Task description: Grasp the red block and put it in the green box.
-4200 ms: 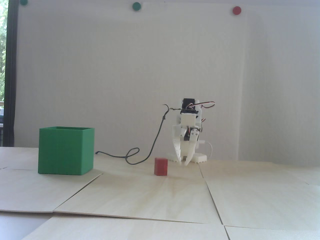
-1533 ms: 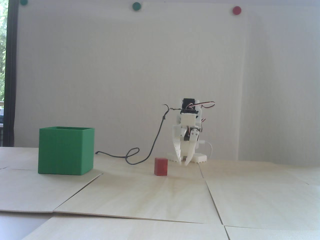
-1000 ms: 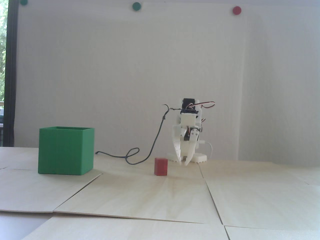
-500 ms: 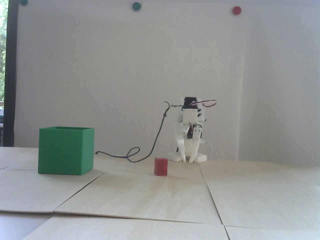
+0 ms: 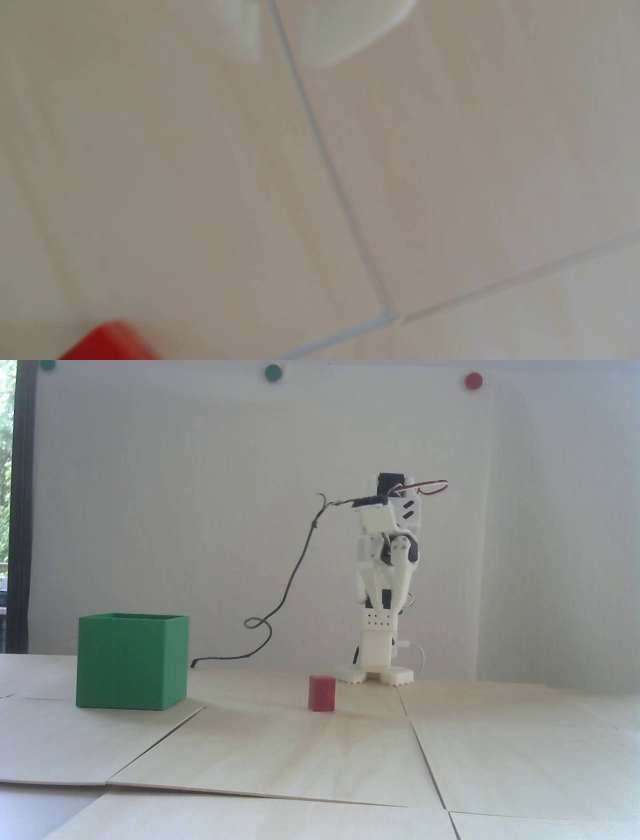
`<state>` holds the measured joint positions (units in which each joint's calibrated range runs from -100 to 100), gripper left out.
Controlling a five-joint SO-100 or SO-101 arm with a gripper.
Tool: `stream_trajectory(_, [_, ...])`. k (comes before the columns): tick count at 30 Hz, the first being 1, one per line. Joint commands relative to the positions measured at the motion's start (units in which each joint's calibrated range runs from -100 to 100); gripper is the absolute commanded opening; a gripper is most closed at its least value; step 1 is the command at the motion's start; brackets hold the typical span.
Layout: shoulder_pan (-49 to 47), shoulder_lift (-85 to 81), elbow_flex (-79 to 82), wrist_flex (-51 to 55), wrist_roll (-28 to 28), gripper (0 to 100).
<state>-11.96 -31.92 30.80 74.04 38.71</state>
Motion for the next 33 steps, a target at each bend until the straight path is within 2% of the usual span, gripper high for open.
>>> stream_trajectory(1, [8.8,33.1,-40.5,5.3,-0.6,2])
stream_trajectory(9, [11.8,52.6,-59.6,13.4,-2.1,2])
stream_trajectory(12, [11.8,55.8,-62.0,13.5,-4.1,2])
stream_trajectory(21, [11.9,57.2,-62.0,13.6,-4.2,3])
stream_trajectory(23, [11.9,57.4,-62.0,13.6,-4.2,9])
stream_trajectory(26, [13.6,57.5,-62.0,13.5,-4.2,26])
stream_trajectory(29, [14.6,57.6,-62.0,12.8,-4.5,29])
stream_trajectory(33, [16.2,57.6,-62.0,10.7,-8.7,25])
